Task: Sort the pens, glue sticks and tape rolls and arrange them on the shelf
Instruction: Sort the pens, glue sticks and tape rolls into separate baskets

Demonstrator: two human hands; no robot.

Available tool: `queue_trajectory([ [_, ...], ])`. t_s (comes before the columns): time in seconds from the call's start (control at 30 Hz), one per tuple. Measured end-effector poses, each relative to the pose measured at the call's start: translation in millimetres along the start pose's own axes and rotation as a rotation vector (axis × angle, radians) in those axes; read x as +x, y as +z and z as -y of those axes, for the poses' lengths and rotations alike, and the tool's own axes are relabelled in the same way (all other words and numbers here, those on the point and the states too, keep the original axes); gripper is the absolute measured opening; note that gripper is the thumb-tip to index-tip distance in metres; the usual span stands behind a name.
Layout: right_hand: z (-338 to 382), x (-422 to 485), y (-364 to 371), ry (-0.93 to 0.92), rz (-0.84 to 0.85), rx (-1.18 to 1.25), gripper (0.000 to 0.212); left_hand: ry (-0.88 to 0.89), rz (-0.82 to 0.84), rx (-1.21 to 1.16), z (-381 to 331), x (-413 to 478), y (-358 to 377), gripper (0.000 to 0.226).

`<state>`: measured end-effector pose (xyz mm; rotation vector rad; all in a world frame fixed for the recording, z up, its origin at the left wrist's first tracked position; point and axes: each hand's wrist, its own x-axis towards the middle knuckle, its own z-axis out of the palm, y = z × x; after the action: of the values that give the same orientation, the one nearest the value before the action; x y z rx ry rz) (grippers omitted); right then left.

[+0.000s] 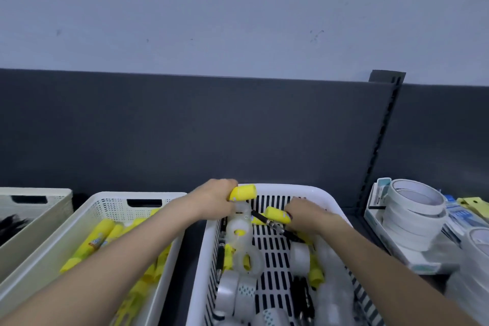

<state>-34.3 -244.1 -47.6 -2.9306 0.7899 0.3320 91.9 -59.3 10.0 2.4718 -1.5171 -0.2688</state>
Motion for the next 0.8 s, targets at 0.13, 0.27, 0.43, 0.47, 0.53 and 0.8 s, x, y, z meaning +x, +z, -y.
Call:
queue_trajectory([
  [0.13, -7.1, -4.5, -11.7, -0.028, -0.012, 0.123, 0.038, -0.042, -0.003, -0.012, 11.1, -1.3, 7.0, 0.029],
  [0.27, 13.8, -0.5, -15.2, -0.096, -0.105, 0.237, 0.025, -0.061, -0.028, -0.030, 10.4, -2.2, 9.5, 0.027],
  [0.43, 32.0, 13.6, 4.6, -0.227, -0.076, 0.120, 0.029, -0.053, 0.017, -0.109, 9.1, -7.4, 10.4, 0.014],
  [0.47, 30.6, 15.6, 7.6, -0.226, -0.071, 0.122, 0.032, -0.052, 0.030, -0.144, 8.3, -9.3, 10.3, 0.015],
  [0.53, 25.9, 14.8, 6.6, -0.196, -0.062, 0.147, 0.033, -0.051, 0.044, -0.215, 7.2, -13.1, 9.7, 0.018],
  [0.8, 13.5, -58.2, -94.7, 0.055, -0.236, -0.044, 0.028, -0.112, -0.147, -0.251, 33.3, -54.1, -5.5, 0.013],
])
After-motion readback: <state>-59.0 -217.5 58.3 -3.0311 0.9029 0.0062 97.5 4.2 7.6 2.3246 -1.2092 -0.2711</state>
